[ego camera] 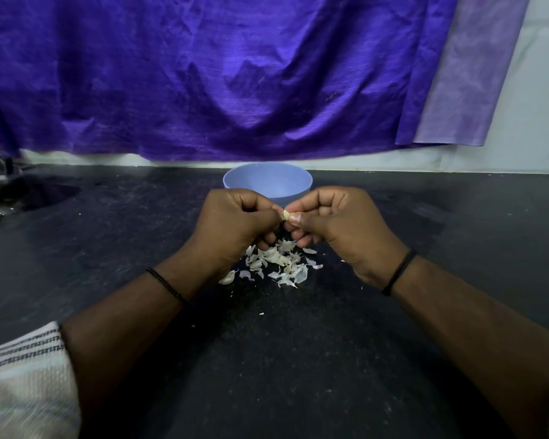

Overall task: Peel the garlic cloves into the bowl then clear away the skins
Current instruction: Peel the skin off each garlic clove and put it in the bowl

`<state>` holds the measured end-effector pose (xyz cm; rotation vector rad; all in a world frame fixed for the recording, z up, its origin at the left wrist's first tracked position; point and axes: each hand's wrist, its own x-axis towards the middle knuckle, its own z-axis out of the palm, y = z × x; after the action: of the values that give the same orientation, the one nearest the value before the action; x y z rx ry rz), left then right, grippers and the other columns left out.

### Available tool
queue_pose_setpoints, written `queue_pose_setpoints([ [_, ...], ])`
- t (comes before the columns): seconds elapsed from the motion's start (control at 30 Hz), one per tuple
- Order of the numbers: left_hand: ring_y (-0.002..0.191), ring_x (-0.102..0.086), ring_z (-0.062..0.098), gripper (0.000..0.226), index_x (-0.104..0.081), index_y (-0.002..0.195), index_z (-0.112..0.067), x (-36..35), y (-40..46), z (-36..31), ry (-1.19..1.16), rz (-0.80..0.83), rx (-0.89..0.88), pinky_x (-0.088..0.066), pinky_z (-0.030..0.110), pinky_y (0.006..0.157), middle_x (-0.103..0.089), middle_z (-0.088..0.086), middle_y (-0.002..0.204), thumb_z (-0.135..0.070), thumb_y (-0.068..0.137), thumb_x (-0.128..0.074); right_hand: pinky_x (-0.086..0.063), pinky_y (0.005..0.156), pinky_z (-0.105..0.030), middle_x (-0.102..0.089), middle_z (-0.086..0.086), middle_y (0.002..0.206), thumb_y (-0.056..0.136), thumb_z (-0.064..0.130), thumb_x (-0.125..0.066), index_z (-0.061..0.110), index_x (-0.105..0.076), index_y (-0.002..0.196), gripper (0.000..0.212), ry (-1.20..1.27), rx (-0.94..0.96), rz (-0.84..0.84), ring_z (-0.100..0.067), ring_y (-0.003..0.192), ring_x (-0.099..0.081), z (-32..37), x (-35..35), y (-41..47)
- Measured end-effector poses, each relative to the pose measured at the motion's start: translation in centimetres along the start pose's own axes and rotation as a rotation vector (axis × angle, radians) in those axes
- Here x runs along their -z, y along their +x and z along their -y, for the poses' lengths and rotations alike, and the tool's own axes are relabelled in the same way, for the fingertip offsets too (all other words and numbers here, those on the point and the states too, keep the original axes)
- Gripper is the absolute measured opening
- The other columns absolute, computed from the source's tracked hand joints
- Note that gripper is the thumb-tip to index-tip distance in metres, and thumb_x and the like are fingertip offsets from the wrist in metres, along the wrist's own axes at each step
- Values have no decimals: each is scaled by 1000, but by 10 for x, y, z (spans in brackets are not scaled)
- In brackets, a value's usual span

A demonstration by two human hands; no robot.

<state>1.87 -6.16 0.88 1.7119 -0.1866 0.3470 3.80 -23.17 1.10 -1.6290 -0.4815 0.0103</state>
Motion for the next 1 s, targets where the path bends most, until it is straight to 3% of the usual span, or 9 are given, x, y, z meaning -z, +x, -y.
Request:
queue_pose_setpoints([
  [0.27,48,-55,14,11,-70,76,1,-1,2,3,-14,-14,35,-49,26,44,-61,7,55,2,86,-67,-56,61,-25,-74,0,75,90,10,-70,15,-77,94,9,-256,146,-106,-11,69,-69,-9,-4,0],
  [0.33,47,-54,13,9,-70,78,3,-1,2,4,-13,0,40,-48,25,43,-61,5,53,2,87,-67,-59,65,-28,-74,0,76,87,13,-74,13,-77,94,7,-261,152,-103,-12,71,-70,-8,-3,0],
  [0.47,48,-54,13,8,-70,81,6,-1,3,6,1,26,39,-47,25,44,-61,4,54,2,87,-66,-55,63,-21,-74,1,74,83,16,-78,11,-77,92,10,-272,153,-95,-5,66,-68,-8,-2,0],
  [0.63,48,-53,16,9,-70,84,8,-1,3,6,10,26,38,-48,27,44,-60,10,57,0,88,-67,-55,61,-24,-74,-1,73,87,12,-74,13,-77,93,6,-271,129,-90,-8,64,-67,-10,-1,1],
  [0.83,48,-55,13,8,-69,81,3,0,3,7,40,34,23,-50,28,45,-60,3,55,1,88,-66,-58,65,-27,-75,2,77,87,16,-75,16,-78,92,6,-288,145,-111,-10,67,-68,-10,0,0],
  [1.0,46,-54,11,8,-68,80,2,0,3,7,90,22,-3,-51,29,46,-59,0,53,1,88,-65,-52,57,-22,-74,-6,74,89,8,-72,11,-77,92,6,-160,83,-106,-12,62,-65,-8,-2,1],
])
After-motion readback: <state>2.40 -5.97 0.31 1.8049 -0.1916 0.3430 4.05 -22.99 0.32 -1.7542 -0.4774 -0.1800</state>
